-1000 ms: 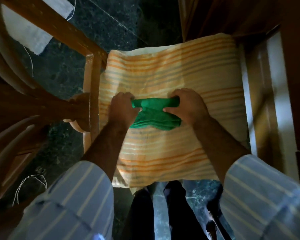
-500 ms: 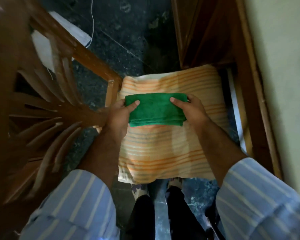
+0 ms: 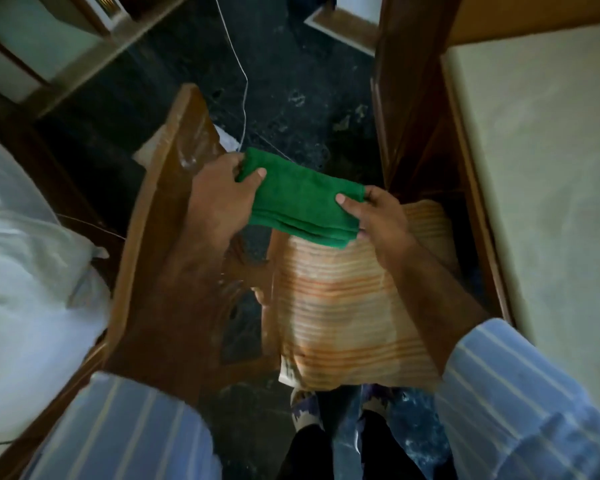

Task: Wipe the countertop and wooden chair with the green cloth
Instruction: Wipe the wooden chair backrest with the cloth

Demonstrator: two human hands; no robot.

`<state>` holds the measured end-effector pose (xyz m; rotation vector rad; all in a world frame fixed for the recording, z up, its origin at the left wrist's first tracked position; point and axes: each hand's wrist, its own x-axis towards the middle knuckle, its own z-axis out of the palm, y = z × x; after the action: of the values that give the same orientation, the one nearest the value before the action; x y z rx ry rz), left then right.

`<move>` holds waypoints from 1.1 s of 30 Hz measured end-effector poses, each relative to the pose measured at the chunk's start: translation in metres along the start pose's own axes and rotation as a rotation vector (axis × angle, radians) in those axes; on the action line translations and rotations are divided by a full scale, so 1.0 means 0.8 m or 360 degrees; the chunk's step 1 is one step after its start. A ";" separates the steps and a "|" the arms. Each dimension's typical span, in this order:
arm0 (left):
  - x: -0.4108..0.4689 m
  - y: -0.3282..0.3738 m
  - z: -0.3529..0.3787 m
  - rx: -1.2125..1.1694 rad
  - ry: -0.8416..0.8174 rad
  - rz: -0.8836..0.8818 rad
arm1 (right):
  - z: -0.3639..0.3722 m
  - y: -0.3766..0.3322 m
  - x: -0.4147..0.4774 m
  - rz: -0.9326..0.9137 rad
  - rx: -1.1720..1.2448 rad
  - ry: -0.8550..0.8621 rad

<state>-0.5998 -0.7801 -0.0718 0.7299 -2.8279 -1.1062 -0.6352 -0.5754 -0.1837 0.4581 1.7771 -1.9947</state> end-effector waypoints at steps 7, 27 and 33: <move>-0.017 0.009 -0.110 0.0623 0.0335 0.0305 | 0.127 0.025 -0.042 0.0188 0.0055 -0.0342; -0.081 -0.119 -0.086 0.0345 0.0218 0.0134 | 0.269 0.069 -0.075 -0.1045 -0.0655 -0.0510; -0.062 -0.124 -0.091 0.0503 0.0003 0.0293 | 0.289 0.034 -0.028 -0.1128 -0.0557 -0.0427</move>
<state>-0.5013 -0.8688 -0.0740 0.4654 -3.0280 -0.6413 -0.5938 -0.8047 -0.1664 -0.6039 2.2297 -1.9483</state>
